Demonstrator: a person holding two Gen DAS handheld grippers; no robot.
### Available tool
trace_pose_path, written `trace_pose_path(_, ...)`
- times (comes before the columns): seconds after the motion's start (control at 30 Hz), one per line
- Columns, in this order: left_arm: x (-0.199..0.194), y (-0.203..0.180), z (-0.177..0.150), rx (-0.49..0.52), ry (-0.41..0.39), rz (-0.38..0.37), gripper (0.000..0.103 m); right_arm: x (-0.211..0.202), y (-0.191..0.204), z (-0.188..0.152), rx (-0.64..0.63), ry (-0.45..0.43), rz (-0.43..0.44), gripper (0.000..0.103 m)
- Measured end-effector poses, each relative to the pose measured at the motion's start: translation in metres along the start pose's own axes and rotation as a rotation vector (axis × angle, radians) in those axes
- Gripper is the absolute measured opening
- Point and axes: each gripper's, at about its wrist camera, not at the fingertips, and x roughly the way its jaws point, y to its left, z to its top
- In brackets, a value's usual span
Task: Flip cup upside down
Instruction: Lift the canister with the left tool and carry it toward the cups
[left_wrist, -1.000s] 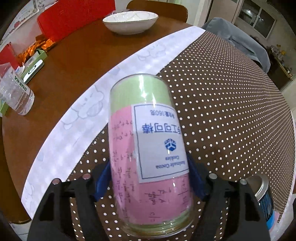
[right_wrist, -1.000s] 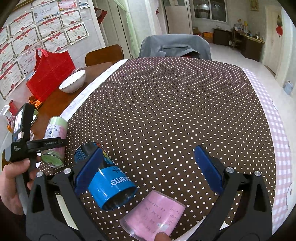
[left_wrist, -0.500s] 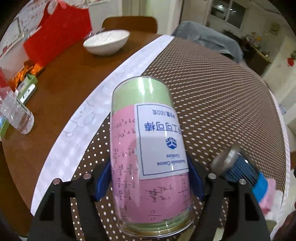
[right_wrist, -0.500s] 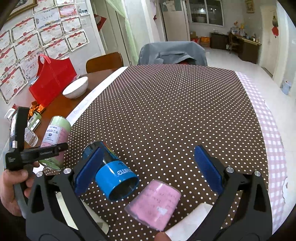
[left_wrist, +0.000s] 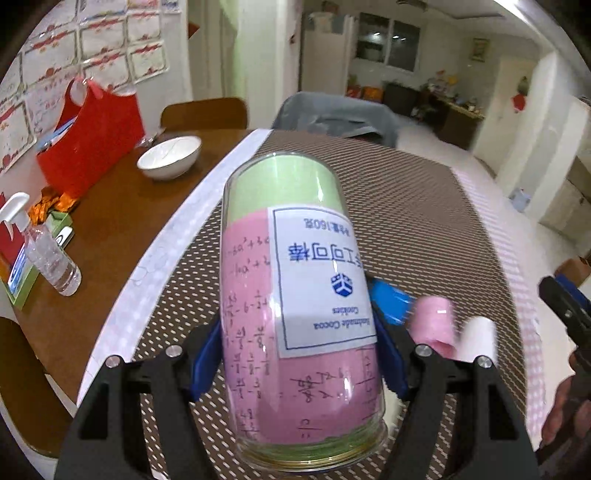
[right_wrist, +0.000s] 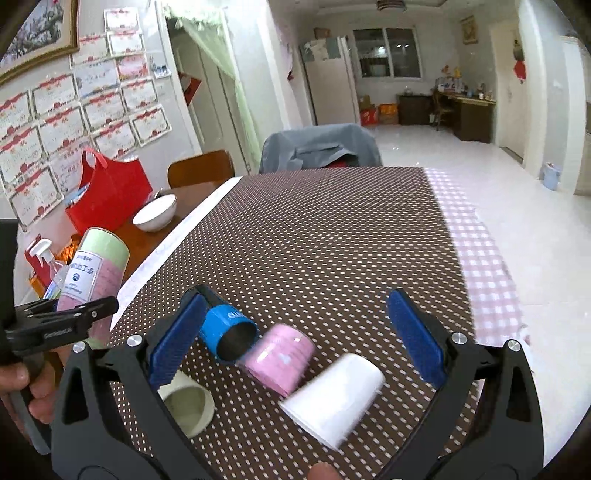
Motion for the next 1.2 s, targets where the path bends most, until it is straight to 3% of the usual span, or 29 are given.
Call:
trace_pose_path(0.2, -0.035, -0.042, -0.033, 0.049, -0.037, -0.061, 0.070, -0.042, -0.024, -0.017, 0.028, -0.050, -0.024, 0.097)
trace_pose_path(0.5, -0.048, -0.088, -0.090, 0.114, -0.031, -0.147, 0.070, -0.078, -0.046, -0.057, 0.069, -0.089, -0.057, 0.097)
trace_pose_path(0.67, -0.039, -0.098, -0.119, 0.118, 0.003, -0.173, 0.070, -0.096, -0.053, -0.076, 0.094, -0.099, -0.056, 0.097)
trace_pose_path(1.2, 0.014, -0.113, -0.148, 0.101, 0.093, -0.146, 0.071, -0.097, -0.057, -0.085, 0.094, -0.107, -0.052, 0.097)
